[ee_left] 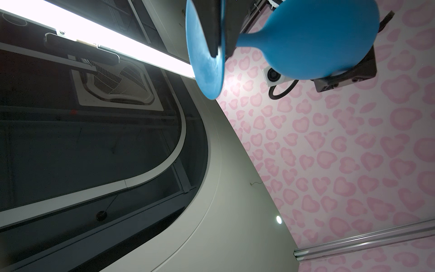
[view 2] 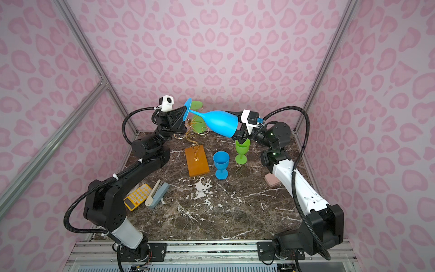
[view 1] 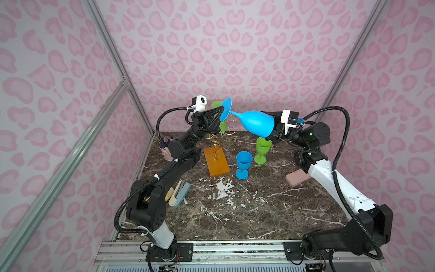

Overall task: Take the wine glass off the wine glass rack
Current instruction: Place the wine glass at the top-right of the table.

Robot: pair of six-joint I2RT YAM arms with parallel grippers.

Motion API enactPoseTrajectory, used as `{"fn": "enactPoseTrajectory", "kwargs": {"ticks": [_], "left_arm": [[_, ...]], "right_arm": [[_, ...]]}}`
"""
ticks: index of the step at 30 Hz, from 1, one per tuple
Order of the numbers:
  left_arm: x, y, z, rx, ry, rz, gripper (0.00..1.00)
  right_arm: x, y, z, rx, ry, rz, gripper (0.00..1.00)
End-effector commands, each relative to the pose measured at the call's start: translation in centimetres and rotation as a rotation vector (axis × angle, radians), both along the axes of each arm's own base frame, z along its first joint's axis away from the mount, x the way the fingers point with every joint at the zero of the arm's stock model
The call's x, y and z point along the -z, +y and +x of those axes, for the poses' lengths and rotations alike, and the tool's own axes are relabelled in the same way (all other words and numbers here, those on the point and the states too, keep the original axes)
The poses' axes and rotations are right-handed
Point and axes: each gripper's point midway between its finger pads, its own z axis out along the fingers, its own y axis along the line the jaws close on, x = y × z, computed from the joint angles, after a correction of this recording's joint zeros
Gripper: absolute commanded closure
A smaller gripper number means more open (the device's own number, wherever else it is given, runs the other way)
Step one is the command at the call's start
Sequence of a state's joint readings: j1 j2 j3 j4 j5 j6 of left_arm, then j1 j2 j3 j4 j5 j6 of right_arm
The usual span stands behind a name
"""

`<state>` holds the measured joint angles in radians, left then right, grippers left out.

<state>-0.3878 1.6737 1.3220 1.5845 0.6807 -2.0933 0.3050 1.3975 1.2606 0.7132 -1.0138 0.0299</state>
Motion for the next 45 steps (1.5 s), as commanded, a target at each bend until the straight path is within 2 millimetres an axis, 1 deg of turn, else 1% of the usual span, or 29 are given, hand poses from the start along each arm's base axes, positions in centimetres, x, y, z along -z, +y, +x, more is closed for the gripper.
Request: {"fn": "enactPoseTrajectory", "kwargs": {"ticks": [1, 3, 6, 11, 17, 20, 26, 29, 30, 33, 38, 43, 45], "left_arm": [[0.6, -0.2, 0.1, 0.352, 0.345, -0.014, 0.96], [0.4, -0.2, 0.0, 0.353, 0.341, -0.012, 0.96], [0.5, -0.2, 0.1, 0.351, 0.343, -0.012, 0.96], [0.6, -0.2, 0.2, 0.352, 0.346, -0.01, 0.96], [1.2, -0.3, 0.6, 0.353, 0.365, -0.008, 0.96], [1.5, -0.3, 0.8, 0.353, 0.376, -0.007, 0.96], [1.6, -0.2, 0.7, 0.354, 0.38, -0.001, 0.96], [2.0, 0.0, 0.8, 0.348, 0.395, 0.0, 0.96], [2.0, 0.1, 0.8, 0.347, 0.397, -0.001, 0.94], [1.6, 0.4, 0.6, 0.345, 0.39, -0.007, 0.85], [0.8, 0.7, 0.0, 0.341, 0.364, -0.008, 0.74], [0.7, 1.0, -0.4, 0.336, 0.356, -0.003, 0.68], [0.5, 1.3, -0.7, 0.328, 0.344, -0.001, 0.66]], "right_arm": [[0.3, 0.3, -1.0, -0.017, -0.05, -0.039, 0.59], [0.5, 0.3, -1.0, -0.006, -0.05, -0.052, 0.66], [0.8, 0.2, -1.1, 0.01, -0.05, -0.066, 0.73], [0.8, 0.0, -1.4, 0.025, -0.06, -0.07, 0.82], [0.8, 0.1, -2.0, 0.035, -0.069, -0.081, 0.94], [0.4, 0.3, -2.5, 0.036, -0.082, -0.077, 1.0], [-0.3, 0.6, -3.0, 0.067, -0.105, -0.067, 1.0], [-0.6, 0.8, -3.2, 0.083, -0.122, -0.063, 1.0], [-0.7, 1.0, -3.3, 0.089, -0.131, -0.061, 1.0], [-0.9, 1.2, -3.3, 0.106, -0.148, -0.057, 1.0], [-1.1, 1.8, -3.0, 0.136, -0.176, -0.029, 1.0], [-1.8, 2.2, -3.3, 0.148, -0.204, 0.006, 1.0], [-2.4, 2.2, -3.3, 0.163, -0.209, 0.029, 1.0]]}}
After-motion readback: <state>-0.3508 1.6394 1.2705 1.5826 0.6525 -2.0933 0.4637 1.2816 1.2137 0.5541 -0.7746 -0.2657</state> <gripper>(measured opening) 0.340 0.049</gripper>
